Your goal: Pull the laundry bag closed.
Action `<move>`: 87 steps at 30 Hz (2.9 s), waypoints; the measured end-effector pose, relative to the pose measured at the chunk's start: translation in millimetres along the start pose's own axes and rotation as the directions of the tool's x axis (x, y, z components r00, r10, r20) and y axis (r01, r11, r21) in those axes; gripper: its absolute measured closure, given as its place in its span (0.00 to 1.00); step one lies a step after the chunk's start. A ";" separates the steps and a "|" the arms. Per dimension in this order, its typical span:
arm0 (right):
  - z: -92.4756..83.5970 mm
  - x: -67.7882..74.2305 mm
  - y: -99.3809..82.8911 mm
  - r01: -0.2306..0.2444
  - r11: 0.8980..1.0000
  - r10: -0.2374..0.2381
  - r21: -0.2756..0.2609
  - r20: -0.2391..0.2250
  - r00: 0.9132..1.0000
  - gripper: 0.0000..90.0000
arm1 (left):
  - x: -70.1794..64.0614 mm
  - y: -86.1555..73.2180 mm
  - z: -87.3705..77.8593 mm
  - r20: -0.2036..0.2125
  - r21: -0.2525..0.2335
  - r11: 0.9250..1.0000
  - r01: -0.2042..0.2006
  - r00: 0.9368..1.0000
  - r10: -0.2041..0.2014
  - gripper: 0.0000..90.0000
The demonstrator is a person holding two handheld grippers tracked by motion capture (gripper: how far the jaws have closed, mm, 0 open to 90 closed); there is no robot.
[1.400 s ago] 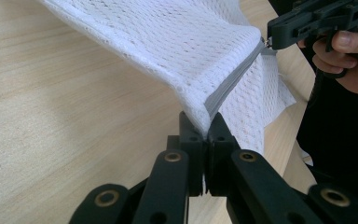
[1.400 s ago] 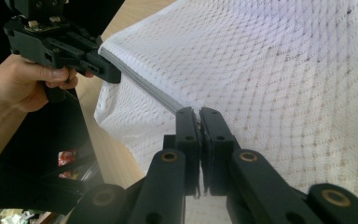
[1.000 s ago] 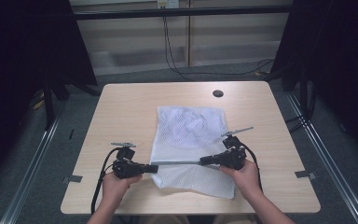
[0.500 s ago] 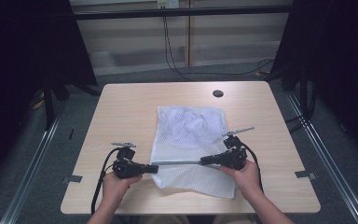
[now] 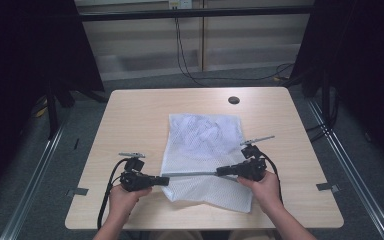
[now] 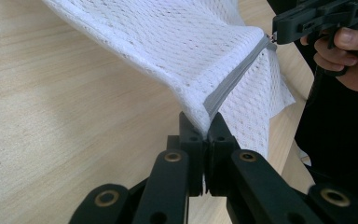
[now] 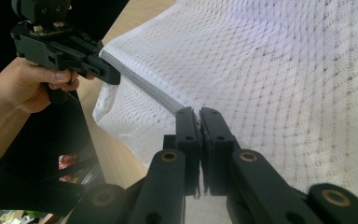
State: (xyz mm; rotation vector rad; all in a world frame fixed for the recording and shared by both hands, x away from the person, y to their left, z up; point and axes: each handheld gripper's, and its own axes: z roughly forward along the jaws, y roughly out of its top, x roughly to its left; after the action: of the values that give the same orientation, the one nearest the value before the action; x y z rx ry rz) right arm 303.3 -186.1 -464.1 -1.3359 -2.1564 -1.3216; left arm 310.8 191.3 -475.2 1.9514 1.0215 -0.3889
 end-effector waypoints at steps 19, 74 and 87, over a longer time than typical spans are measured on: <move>-2.4 -2.1 -1.4 0.006 1.000 -0.006 0.004 0.006 1.000 0.97 | 0.7 0.0 -0.6 0.004 -0.006 1.000 0.007 1.000 -0.007 0.98; -14.7 -5.3 -9.3 -0.006 1.000 0.005 0.025 0.045 0.999 0.97 | 2.7 1.9 -1.9 0.007 0.003 1.000 0.004 1.000 -0.004 0.98; -21.9 -5.2 -9.2 -0.008 1.000 0.007 0.008 0.035 0.999 0.97 | 3.1 1.6 -1.0 0.009 0.004 1.000 0.000 1.000 0.000 0.98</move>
State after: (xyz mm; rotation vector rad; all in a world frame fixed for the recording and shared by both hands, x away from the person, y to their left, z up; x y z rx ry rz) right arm 293.8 -208.2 -460.6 -1.3721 -2.1751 -1.2942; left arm 313.9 193.3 -475.6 1.9511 1.0158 -0.4001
